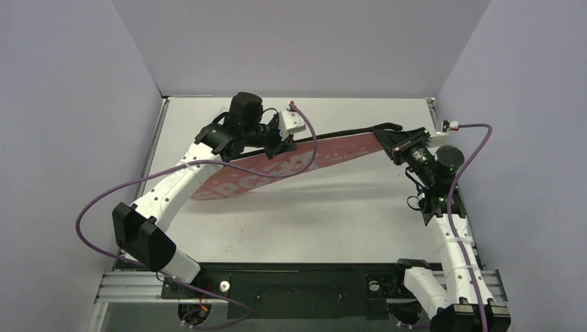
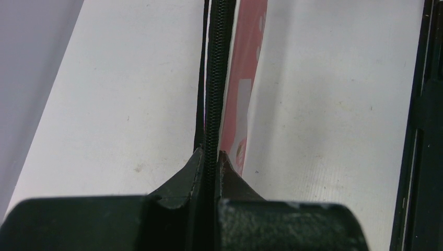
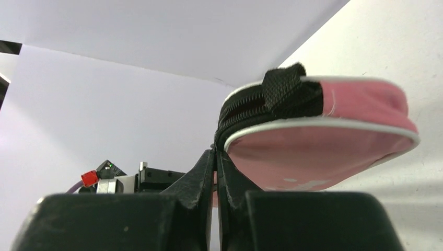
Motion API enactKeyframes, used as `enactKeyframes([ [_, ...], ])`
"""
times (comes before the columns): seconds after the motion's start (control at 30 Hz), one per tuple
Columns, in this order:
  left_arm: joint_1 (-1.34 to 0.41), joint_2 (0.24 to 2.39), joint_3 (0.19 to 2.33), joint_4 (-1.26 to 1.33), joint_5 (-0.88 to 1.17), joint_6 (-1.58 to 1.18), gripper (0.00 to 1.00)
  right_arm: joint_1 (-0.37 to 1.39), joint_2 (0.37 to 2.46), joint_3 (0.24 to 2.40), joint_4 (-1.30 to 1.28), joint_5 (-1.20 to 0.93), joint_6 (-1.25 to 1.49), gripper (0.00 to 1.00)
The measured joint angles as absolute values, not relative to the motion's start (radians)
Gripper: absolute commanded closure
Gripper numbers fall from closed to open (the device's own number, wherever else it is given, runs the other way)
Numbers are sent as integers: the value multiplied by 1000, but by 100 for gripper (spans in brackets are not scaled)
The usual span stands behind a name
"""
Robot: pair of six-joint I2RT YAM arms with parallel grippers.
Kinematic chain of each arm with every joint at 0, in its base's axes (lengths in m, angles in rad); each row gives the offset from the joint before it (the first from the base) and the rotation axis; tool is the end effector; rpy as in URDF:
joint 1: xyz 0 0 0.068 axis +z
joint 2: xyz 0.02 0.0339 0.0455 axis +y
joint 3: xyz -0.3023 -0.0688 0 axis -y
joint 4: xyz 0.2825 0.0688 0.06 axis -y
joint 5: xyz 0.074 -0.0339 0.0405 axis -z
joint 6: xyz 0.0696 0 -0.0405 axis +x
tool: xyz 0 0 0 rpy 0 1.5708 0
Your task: Pack up the badminton gear
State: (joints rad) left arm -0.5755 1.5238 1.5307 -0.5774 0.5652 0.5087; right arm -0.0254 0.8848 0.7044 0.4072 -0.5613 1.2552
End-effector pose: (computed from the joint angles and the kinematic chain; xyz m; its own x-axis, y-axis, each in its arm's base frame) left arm 0.3150 -0.2488 0.4057 0.0123 0.4823 -0.8759 0.9523 0.2613 0.1573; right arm 0.2476 0.0308 0.3856 -0.4027 0.8152 -0.4162 -0.3679 0.2722 0.8891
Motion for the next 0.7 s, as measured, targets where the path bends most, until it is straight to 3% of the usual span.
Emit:
enactKeyframes([
  [0.7,-581,1515,1514,-587,566,521,100,-247,923,749,379,-659,1286,100],
])
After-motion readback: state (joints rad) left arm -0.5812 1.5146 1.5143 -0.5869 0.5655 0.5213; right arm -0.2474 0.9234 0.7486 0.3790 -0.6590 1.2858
